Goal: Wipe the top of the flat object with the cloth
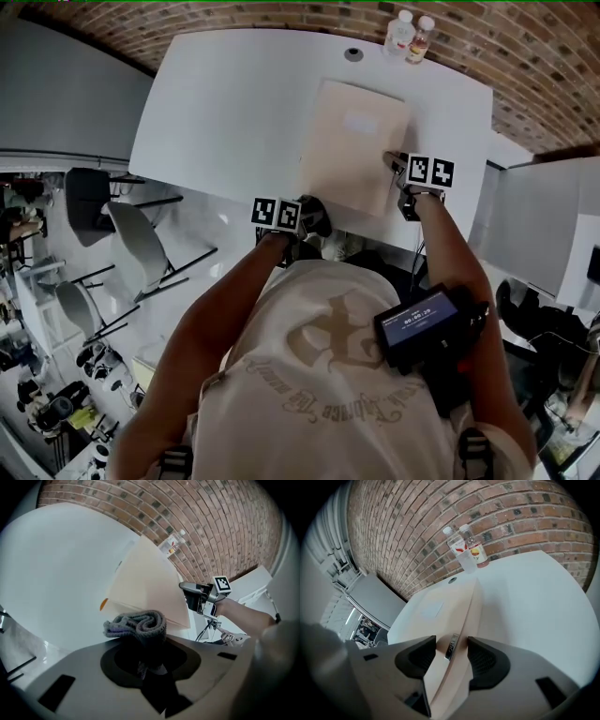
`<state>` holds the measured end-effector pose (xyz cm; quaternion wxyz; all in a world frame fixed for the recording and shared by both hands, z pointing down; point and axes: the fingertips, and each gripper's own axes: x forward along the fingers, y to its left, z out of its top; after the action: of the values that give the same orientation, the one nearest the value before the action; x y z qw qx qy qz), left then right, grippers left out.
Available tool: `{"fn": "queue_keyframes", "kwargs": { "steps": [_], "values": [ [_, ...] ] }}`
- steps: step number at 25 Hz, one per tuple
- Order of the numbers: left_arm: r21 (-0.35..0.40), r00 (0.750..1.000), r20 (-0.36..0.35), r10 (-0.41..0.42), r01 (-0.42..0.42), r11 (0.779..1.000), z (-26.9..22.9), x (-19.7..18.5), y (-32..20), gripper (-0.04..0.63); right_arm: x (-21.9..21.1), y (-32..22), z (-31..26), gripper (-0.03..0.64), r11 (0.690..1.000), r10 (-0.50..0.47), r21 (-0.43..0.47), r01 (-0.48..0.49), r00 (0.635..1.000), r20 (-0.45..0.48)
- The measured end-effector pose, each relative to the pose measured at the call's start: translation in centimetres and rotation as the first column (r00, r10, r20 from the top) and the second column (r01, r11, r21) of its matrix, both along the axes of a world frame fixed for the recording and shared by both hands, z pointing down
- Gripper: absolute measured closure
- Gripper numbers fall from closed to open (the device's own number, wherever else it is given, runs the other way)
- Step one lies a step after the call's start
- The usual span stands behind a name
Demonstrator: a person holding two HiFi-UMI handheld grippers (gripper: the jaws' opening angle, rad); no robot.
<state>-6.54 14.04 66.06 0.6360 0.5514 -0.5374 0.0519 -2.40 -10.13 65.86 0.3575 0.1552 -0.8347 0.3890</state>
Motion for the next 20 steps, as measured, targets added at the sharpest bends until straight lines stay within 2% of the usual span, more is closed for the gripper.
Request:
{"fn": "queue_keyframes", "kwargs": {
  "steps": [7, 12, 20],
  "values": [
    [-0.042, 0.986, 0.004, 0.167, -0.167, 0.985, 0.3, 3.4, -1.3, 0.489, 0.1, 0.3, 0.3, 0.394, 1.000, 0.015, -0.002, -0.015, 1.000, 0.021],
    [-0.046, 0.957, 0.002, 0.289, -0.289, 0.956, 0.2, 6.3, -2.5, 0.489, 0.1, 0.4, 0.4, 0.394, 0.999, 0.050, -0.006, -0.050, 0.998, 0.047],
    [-0.014, 0.905, -0.032, 0.424, -0.424, 0.905, 0.0, 11.0, -4.6, 0.489, 0.1, 0.3, 0.6, 0.394, 0.996, 0.084, -0.019, -0.083, 0.993, 0.084]
  ]
}}
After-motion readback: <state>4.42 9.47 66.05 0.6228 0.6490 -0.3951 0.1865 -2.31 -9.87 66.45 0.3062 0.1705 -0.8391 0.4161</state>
